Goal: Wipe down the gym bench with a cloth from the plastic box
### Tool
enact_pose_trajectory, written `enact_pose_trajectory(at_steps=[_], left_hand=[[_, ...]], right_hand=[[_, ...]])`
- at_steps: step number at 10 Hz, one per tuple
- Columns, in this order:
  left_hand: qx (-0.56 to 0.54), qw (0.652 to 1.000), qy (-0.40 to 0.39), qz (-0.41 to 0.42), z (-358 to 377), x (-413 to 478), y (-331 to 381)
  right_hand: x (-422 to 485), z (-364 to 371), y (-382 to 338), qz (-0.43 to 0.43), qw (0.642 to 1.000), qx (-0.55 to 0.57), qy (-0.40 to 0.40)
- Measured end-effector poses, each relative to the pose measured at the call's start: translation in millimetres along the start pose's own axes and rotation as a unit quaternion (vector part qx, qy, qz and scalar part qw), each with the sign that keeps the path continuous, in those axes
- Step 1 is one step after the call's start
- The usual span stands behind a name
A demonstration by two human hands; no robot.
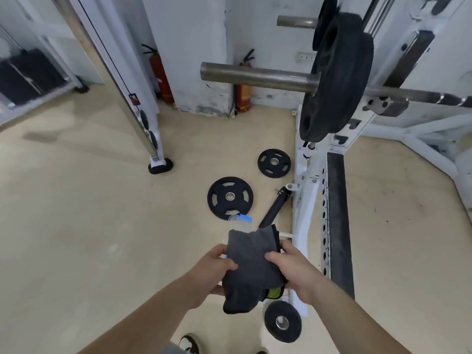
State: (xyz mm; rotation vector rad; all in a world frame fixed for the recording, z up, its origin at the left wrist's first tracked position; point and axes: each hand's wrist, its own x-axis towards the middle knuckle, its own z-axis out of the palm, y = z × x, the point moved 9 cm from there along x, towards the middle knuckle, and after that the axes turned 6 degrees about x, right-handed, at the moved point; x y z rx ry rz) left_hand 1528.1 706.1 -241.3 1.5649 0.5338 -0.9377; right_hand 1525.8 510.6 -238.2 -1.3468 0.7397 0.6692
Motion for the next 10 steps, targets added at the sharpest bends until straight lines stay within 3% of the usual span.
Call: enact_pose_trajectory(at_steps=[3,6,9,10], left_hand=[[0.115,0.992,0.001,-0.060,-39,241,-98],[0.175,0.984,0.033,0.011,-65,469,-165],[0.246,0.962,0.083,0.084,-69,561,-176],[0.292,0.947,0.117,0.063,-82,562,-181]], right_hand=[[211,12,127,0.041,0.992,0.094,0.074],[439,10,220,0.000,0.992,0.097,0.077],[529,-9,225,-0.039,0.995,0.023,0.094],[530,-22,225,-0.047,0.989,-0.019,0.136]])
